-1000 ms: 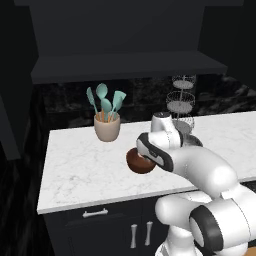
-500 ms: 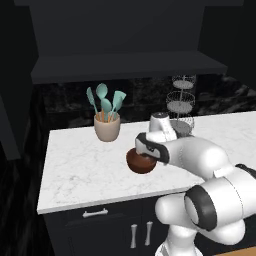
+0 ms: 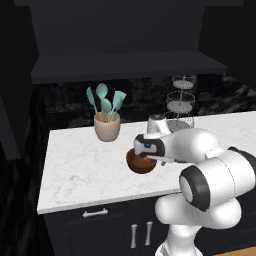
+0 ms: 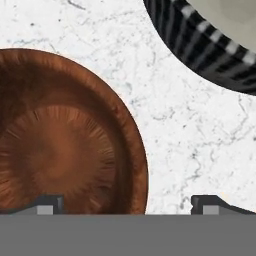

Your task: Pick up the bowls on the counter and stack them on top of one another in the open cabinet. Place the smaller bowl on top of the larger bowl.

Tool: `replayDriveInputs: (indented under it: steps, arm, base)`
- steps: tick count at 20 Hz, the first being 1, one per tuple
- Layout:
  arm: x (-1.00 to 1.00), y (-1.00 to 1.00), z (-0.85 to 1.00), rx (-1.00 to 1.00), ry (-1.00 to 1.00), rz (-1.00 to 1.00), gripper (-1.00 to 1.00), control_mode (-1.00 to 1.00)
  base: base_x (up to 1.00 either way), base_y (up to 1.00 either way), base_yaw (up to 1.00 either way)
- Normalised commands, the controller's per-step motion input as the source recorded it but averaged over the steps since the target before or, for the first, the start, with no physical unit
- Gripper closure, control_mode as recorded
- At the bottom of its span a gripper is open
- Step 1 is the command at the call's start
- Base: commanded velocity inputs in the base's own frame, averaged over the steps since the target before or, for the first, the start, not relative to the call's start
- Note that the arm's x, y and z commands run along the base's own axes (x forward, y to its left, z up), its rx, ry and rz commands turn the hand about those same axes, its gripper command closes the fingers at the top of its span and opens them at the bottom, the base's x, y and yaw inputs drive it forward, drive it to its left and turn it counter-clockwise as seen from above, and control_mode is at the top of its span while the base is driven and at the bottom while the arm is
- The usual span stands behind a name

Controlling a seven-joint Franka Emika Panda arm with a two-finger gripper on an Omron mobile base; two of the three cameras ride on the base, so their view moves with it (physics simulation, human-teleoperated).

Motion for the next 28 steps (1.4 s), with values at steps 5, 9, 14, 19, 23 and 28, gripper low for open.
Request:
replayDriveInputs:
  steps: [5,9,14,19,23,28]
  arm:
    - [0.09,0.00,-0.25,0.00,0.00,0.00,-1.00,-1.00]
    - [0.00,0.00,0.00,0.00,0.00,0.00,1.00,-1.00]
    - [0.00,0.00,0.01,0.00,0.00,0.00,1.00,-1.00]
    - [-0.14,0.00,0.28,0.00,-0.10,0.00,1.00,-1.00]
    - [-0.32,-0.13,0.96,0.00,-0.30,-0.01,1.00,-1.00]
    - [-0.18,-0.51,0.93,0.02,-0.23,-0.07,1.00,-1.00]
  base:
    - [0.00,0.00,0.00]
    - [0.00,0.00,0.00]
    - [0.00,0.00,0.00]
    - [0.00,0.00,0.00]
    - [0.00,0.00,0.00]
    - [0.00,0.00,0.00]
